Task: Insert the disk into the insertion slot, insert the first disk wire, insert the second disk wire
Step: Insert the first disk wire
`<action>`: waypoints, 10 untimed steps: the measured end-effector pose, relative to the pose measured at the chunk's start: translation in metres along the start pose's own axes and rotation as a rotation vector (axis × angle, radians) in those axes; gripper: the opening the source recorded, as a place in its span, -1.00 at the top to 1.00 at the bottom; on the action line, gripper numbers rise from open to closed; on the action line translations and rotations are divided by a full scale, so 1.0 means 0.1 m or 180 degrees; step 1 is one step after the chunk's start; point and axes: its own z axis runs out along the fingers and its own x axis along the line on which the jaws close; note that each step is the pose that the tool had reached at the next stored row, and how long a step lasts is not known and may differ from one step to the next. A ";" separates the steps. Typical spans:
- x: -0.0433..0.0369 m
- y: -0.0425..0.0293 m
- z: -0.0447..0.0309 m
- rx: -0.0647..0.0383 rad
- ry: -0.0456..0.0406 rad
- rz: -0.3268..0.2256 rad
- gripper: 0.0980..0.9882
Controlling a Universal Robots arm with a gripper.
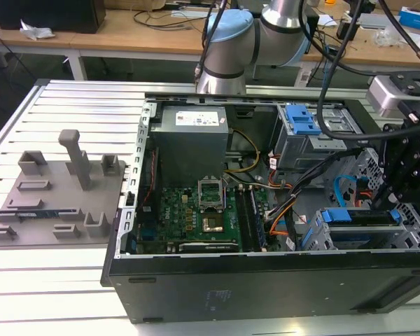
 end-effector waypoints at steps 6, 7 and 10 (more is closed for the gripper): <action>0.002 0.000 0.026 0.0000 0.0000 0.0000 0.85; 0.002 0.000 0.030 0.0000 0.0000 0.0000 0.85; 0.001 0.000 0.041 0.0000 0.0001 0.0000 0.85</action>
